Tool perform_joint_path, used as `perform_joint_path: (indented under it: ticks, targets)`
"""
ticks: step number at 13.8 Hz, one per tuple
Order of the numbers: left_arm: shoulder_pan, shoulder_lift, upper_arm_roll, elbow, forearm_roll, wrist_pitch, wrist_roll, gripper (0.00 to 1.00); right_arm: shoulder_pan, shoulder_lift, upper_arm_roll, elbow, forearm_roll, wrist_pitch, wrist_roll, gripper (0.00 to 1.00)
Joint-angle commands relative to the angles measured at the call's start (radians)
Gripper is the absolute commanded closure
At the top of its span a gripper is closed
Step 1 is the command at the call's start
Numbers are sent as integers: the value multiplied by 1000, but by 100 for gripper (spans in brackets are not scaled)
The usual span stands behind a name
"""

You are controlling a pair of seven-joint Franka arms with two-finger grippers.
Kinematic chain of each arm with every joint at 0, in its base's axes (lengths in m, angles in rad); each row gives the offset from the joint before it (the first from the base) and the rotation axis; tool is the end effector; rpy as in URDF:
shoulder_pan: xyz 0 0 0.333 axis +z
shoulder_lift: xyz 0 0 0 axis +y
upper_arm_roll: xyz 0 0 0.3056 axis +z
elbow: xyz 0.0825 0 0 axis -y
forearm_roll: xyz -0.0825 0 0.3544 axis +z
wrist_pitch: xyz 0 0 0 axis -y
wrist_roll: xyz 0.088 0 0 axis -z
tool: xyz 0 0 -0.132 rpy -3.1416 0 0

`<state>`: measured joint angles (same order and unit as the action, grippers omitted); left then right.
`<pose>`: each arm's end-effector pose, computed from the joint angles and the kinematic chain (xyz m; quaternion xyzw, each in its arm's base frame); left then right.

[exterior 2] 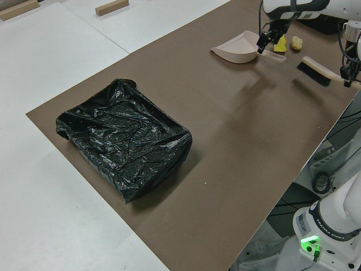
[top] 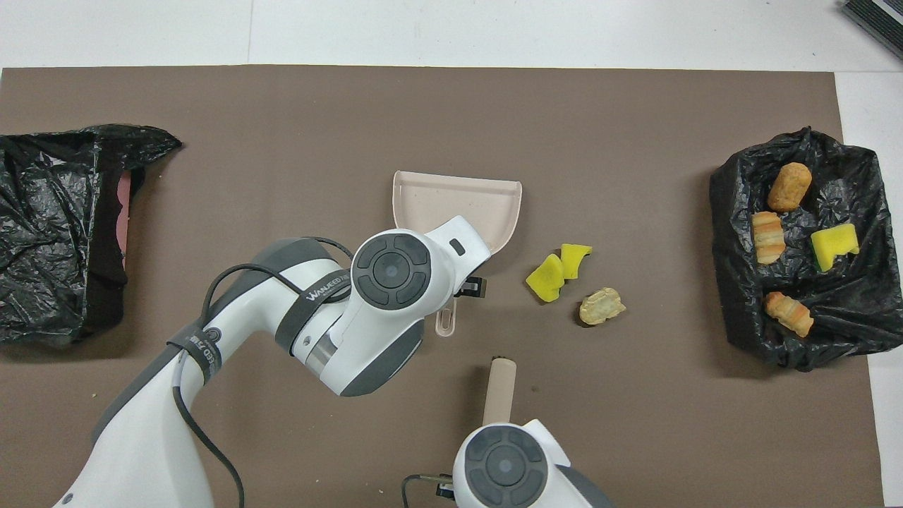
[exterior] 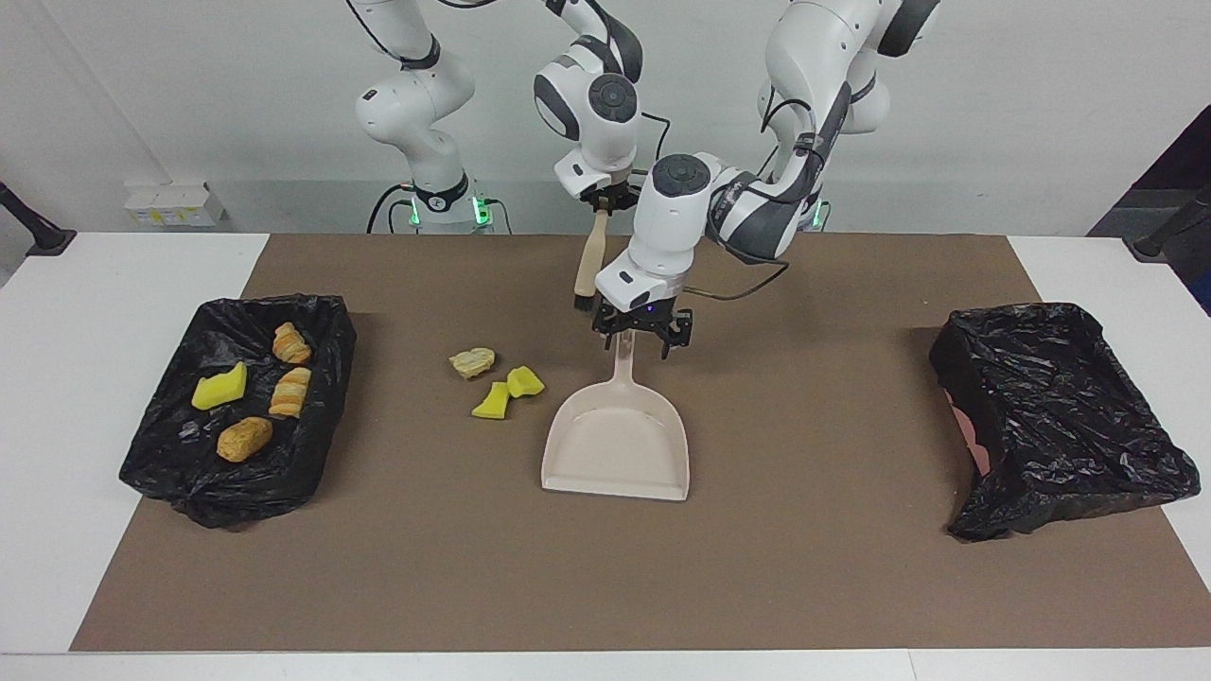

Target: Sweep and dump trash in bin

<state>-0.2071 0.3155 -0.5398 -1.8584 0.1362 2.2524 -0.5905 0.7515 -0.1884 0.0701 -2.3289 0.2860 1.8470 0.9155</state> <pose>0.4639 -0.3953 0.3650 0.9925 -0.1015 0.0351 0.0581 0.2614 0.3238 0.3781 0.9760 -0.1060 -0.1877 0.0305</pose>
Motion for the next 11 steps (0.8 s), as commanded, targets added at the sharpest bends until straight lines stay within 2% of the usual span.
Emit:
perform_joint_path:
  ticks: [1, 5, 7, 8, 9, 11]
  targets:
    - [-5, -7, 0, -45, 25, 35, -20, 0, -105, -39, 7, -3, -75, -67, -90, 100]
    - [-18, 10, -9, -53, 25, 36, -14, 9, -303, -36, 7, 0, -230, -88, -292, 100]
    - [-17, 28, -16, -47, 26, 36, -12, 22, -392, -16, 8, 2, -309, -63, -404, 100]
    - [-17, 28, -16, -45, 28, 36, -11, 43, -427, -10, 8, 2, -336, -30, -452, 100]
    - [-17, 28, -14, -41, 51, 33, -9, 69, -472, 6, 8, 2, -347, 3, -505, 100]
    - [-14, 31, -16, -35, 167, 27, 11, 95, -576, 20, 10, -6, -347, 67, -633, 100]
